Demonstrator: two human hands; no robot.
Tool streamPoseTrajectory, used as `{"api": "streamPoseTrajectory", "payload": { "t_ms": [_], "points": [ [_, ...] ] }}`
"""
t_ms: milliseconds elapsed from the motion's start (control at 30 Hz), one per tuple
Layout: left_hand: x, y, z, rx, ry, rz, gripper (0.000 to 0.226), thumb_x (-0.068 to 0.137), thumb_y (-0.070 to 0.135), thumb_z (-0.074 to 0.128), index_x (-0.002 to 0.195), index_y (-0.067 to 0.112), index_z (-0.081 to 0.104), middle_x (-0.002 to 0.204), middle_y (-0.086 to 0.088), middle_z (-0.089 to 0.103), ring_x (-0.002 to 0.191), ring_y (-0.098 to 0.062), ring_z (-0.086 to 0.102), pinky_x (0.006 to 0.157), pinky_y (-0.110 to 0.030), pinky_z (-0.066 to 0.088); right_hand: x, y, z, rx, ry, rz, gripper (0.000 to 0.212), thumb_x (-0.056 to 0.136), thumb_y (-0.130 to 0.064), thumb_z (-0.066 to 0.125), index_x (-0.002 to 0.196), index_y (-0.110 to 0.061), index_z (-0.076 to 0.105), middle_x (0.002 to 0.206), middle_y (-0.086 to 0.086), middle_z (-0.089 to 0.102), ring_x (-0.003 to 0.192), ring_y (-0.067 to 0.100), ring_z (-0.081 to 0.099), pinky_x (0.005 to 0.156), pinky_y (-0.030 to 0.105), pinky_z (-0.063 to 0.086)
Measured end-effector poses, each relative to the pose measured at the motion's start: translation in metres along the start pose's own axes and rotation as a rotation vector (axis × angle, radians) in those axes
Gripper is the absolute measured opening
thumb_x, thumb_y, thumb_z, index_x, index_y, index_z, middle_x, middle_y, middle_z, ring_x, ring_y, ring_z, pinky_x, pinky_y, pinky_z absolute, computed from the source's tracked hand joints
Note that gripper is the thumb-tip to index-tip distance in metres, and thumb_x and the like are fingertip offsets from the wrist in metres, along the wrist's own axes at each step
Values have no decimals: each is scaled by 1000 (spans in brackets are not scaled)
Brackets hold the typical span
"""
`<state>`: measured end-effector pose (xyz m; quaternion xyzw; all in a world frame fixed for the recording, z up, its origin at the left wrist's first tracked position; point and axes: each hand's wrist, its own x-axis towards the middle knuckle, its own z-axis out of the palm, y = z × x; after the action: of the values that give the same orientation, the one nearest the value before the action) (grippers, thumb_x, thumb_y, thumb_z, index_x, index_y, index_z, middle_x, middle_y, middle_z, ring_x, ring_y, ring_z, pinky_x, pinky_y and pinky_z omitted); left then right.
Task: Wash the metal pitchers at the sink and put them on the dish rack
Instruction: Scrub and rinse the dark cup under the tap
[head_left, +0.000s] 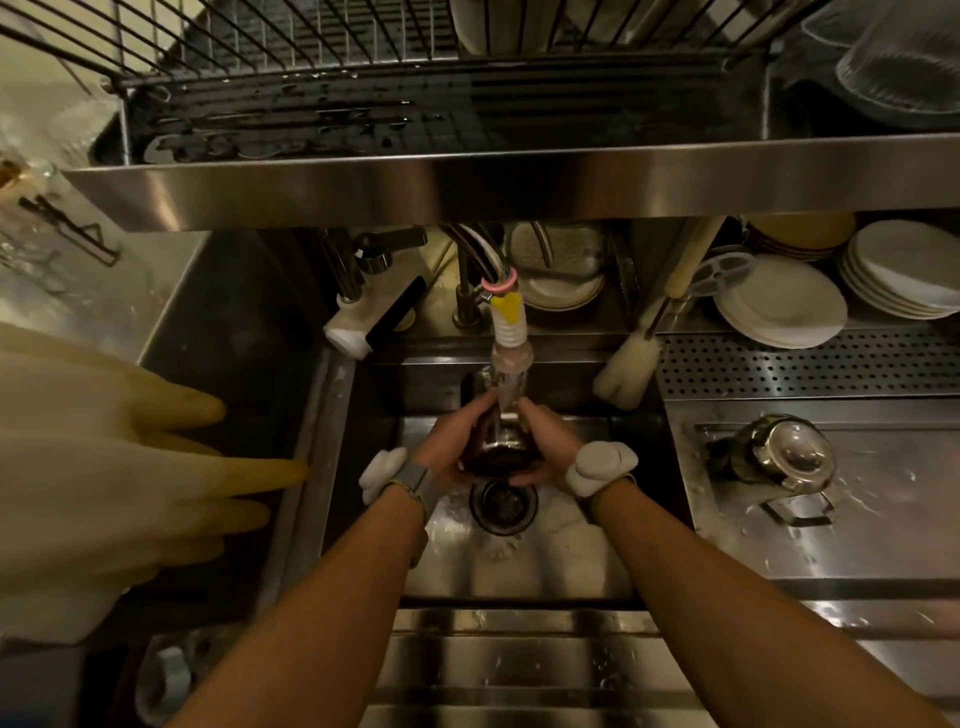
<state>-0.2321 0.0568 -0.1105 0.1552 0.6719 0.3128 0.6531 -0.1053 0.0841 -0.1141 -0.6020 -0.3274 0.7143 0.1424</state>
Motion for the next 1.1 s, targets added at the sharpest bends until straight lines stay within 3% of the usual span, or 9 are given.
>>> {"api": "streamPoseTrajectory", "payload": {
  "t_ms": [100,233,367,500,600,767,900,1033,1100],
  "points": [
    [6,-4,10,44,24,9,51,83,54,57,111,12,67,106,-12,70,97,-29,66,84,-40,54,-1,6,0,4,72,-70,60,82,-47,61,132,-18,46,114,11,64,99,33,65,81,53,57],
    [2,7,23,68,58,67,50,90,46,53,118,6,62,106,-12,67,97,-29,65,77,-38,56,1,1,-5,75,151,-106,51,91,-40,57,133,-12,49,121,16,62,101,33,64,79,43,57],
    [-6,11,8,7,-38,-13,54,92,53,42,125,13,56,119,-14,61,105,-35,60,71,-41,55,-1,-8,-1,-28,121,-162,45,91,-47,54,118,-12,62,104,10,66,84,21,65,65,30,54],
    [-8,11,1,-91,-48,-53,59,87,67,40,105,18,67,105,-14,69,98,-32,65,81,-49,56,-4,-11,-1,-61,127,-184,33,93,-48,51,111,-22,60,112,7,64,98,29,64,80,40,55],
    [-12,13,7,-84,-10,-7,62,91,69,23,87,23,65,90,-10,67,83,-27,64,76,-45,54,-6,-13,-1,-14,133,-139,37,92,-50,51,109,-19,64,119,13,65,104,34,64,88,47,55],
    [-14,12,10,52,57,27,82,84,77,13,110,20,66,103,-16,68,91,-33,67,72,-46,59,-18,-12,-5,90,85,-33,55,91,-60,42,119,-16,61,118,17,64,96,39,66,59,38,59],
    [-16,12,14,-66,41,46,85,83,79,13,114,21,66,105,-16,70,97,-35,67,85,-54,55,-22,-16,-6,137,102,-80,43,94,-56,40,99,-22,64,122,14,64,106,36,63,89,50,54],
    [-18,16,12,-166,9,39,87,81,81,9,115,19,61,96,-14,69,91,-33,67,79,-45,56,-36,-25,-5,137,7,-83,56,94,-59,34,134,-23,49,132,10,56,83,34,66,69,40,57],
    [-21,17,17,-72,-9,26,92,77,84,7,122,20,56,103,-19,69,88,-36,69,71,-41,58,-39,-28,-14,152,8,-76,60,95,-59,32,142,-24,41,143,10,48,94,39,65,71,39,56]
  ]
}}
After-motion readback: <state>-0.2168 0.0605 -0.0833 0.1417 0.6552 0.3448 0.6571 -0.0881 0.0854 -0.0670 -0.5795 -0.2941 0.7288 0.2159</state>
